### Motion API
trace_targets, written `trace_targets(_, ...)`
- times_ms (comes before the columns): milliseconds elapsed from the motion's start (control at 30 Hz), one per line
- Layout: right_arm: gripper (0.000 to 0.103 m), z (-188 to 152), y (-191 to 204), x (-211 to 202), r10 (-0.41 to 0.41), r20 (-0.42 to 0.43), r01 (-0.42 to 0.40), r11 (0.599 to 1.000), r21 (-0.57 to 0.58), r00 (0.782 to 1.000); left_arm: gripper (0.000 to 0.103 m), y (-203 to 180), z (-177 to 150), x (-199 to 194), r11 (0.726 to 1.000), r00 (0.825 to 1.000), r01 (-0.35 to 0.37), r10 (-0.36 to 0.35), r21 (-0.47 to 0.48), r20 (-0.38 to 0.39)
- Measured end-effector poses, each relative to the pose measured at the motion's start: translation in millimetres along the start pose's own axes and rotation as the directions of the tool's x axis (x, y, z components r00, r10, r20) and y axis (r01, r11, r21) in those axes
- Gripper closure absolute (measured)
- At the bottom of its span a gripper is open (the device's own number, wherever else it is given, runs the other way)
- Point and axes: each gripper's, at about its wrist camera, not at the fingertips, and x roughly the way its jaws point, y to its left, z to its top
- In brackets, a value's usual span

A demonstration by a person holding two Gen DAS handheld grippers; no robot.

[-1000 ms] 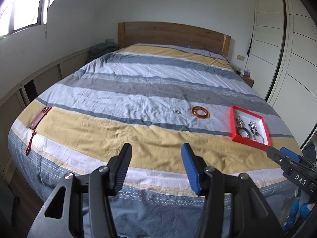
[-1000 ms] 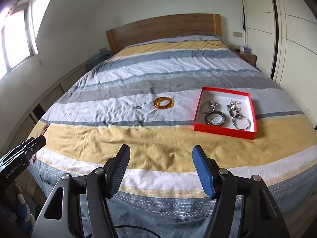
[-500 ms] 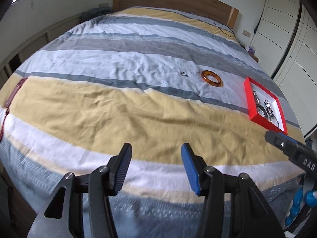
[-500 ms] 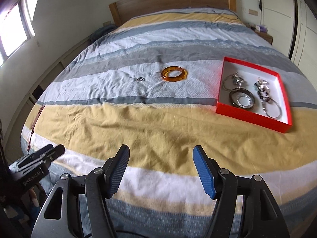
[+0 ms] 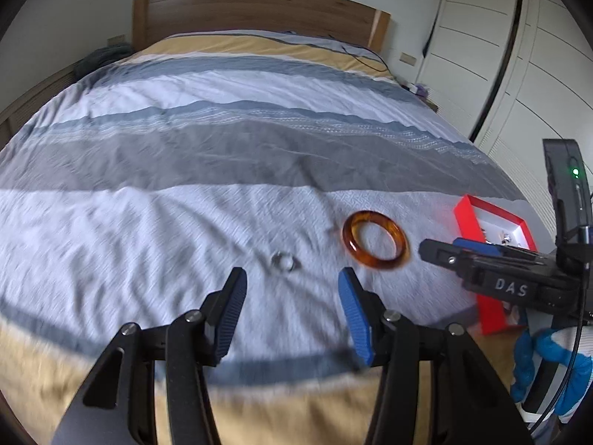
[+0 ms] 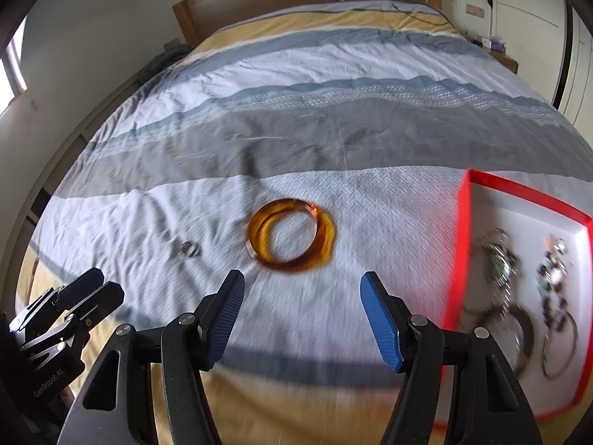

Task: Organize jewelry
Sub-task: 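Grasp the amber bangle with the right tool while the left tool grasps the small silver ring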

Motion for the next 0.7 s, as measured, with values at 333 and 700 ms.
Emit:
trace_targets(333,0.041,20.0,-14.3,81.3,-0.009,-0.052,0.011,0.999,0.031,0.999,0.061,14.5,-8.6,73.6,1.0,0.998,-0.001,0.001,0.006,-0.069)
trace_targets(700,0.085,15.1,6.2,101.0,-0.015,-0.023,0.013,0.998,-0.067,1.0,0.084,16.2,-10.3,82.5,1.0,0.998,-0.007,0.007,0.002,-0.064)
